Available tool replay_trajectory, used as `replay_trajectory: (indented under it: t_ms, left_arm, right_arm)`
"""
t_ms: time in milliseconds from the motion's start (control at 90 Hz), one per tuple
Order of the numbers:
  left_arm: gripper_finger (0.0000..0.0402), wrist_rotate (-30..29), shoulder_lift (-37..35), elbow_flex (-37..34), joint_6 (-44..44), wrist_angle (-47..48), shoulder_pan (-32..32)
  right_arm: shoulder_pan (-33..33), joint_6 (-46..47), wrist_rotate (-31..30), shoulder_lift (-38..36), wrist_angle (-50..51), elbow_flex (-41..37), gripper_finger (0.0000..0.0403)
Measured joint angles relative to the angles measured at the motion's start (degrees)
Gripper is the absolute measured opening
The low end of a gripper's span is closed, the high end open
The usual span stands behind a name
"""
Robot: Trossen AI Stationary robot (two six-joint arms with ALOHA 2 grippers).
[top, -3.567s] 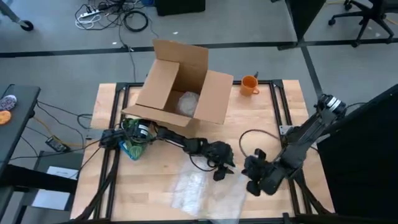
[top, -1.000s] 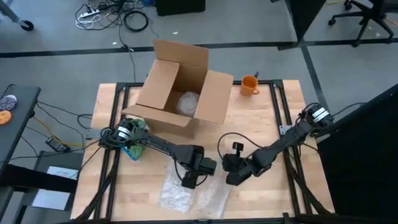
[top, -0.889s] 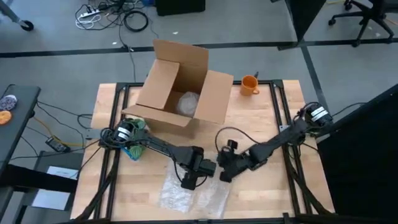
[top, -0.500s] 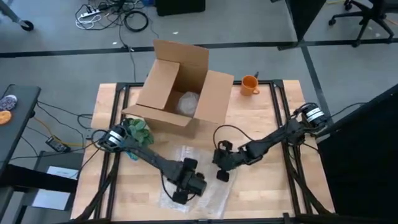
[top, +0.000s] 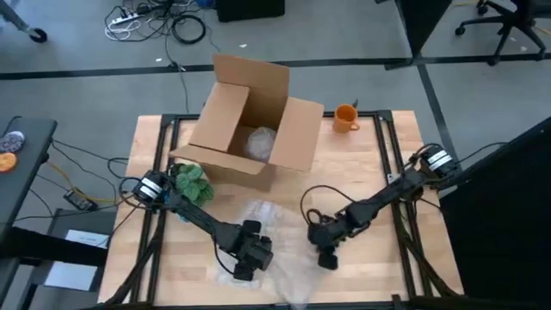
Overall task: Wrap mug
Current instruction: Wrap the orange mug with the bubble wrap
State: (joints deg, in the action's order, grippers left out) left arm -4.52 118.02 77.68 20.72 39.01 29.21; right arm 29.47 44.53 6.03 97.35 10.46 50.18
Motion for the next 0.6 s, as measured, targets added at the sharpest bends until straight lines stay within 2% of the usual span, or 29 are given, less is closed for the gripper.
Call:
replay_trajectory:
  t_ms: [144,278,389,433,478,600]
  left_arm:
    - [0.0168,-0.1,0.0,-0.3,0.6,-1.3,0.0]
    - [0.0168,-0.3,0.1,-0.4,0.8,-1.9,0.0]
    - [0.0168,-0.3,0.1,-0.4,0.8,-2.1,0.0]
    - [0.0168,-0.3,0.1,-0.4,0.8,-2.2,0.0]
    - [0.0168,-0.3,0.1,-0.4,0.8,-2.4,-0.1]
    - [0.0168,0.3,0.2,-0.1,0.2,-2.5,-0.7]
  right_arm:
    - [4.7,7.4,4.6,-2.7,6.3,0.4,0.0000]
    - [9.5,17.8,10.2,-5.3,15.1,0.5,0.0000]
    - [12.7,27.5,10.5,-8.3,18.2,0.4,0.0000]
    - [13.3,29.5,7.9,-9.8,16.3,0.4,0.0000]
    - [13.5,29.3,2.8,-11.3,13.8,0.5,0.0000]
    - [12.9,18.7,-12.3,-14.3,5.7,0.6,0.0000]
